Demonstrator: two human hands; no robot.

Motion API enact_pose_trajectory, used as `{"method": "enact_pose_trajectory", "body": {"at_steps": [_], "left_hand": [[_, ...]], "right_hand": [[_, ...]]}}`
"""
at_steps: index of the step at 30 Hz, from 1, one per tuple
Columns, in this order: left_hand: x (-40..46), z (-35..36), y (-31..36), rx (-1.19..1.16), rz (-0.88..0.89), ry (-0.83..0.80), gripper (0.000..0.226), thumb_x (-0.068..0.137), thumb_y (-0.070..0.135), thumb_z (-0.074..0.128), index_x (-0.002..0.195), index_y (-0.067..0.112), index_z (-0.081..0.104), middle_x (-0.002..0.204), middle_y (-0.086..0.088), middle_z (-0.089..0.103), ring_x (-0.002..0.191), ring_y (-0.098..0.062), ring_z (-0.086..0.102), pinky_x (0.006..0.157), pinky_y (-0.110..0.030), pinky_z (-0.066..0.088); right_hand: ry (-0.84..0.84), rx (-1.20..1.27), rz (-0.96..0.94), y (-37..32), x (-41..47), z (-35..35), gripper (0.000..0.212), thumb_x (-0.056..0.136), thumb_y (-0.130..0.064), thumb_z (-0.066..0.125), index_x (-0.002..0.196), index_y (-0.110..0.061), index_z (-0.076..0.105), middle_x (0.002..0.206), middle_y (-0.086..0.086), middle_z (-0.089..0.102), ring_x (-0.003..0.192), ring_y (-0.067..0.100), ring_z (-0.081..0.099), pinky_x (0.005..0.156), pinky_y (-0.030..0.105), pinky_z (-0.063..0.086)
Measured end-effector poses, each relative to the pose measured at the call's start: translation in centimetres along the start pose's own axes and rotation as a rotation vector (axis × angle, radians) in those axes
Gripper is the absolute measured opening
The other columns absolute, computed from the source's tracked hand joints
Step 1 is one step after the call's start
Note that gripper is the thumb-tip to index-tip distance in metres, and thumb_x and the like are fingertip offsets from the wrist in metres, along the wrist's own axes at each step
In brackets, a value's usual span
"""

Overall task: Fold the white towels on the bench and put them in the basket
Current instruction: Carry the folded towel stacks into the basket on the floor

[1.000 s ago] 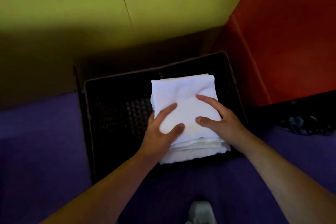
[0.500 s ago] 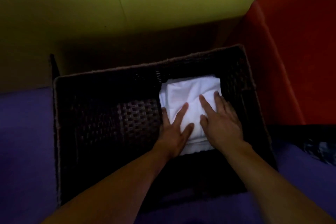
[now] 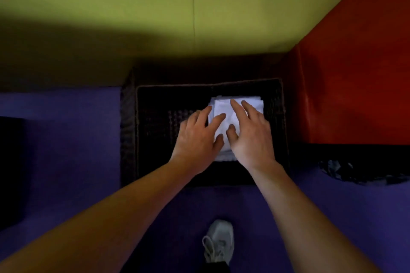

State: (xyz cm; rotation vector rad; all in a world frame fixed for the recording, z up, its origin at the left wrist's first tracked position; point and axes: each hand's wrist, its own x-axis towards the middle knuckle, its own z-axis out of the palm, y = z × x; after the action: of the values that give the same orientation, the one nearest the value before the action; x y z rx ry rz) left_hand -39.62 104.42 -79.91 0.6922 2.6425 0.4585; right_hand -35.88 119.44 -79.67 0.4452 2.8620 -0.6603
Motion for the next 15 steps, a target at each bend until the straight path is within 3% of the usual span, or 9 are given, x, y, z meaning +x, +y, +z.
{"method": "enact_pose_trajectory", "body": {"at_steps": [8,15], "left_hand": [[-9.5,-17.1,-0.7,0.009,-0.144,0.275,0.048,0.093,0.034,0.054,0.140,0.023,0.055,0.151,-0.008,0.046,0.137,-0.031,0.043,0.107,-0.049,0.039],[-18.9,-26.8,-4.4,-0.004,-0.308,0.471,0.044,0.092,0.032,0.056,0.135,0.019,0.058,0.144,-0.007,0.051,0.132,-0.031,0.048,0.105,-0.047,0.041]], "right_hand": [[0.166,0.197,-0.200,-12.0,-3.7,-10.5,0.054,0.090,-0.019,0.058,0.144,-0.020,0.050,0.149,0.004,0.047,0.135,0.024,0.046,0.112,0.041,0.037],[0.153,0.243,-0.380,-23.8,-6.2,-15.2,0.051,0.090,-0.020,0.058,0.141,-0.020,0.052,0.145,0.004,0.050,0.131,0.023,0.047,0.111,0.040,0.038]]}}
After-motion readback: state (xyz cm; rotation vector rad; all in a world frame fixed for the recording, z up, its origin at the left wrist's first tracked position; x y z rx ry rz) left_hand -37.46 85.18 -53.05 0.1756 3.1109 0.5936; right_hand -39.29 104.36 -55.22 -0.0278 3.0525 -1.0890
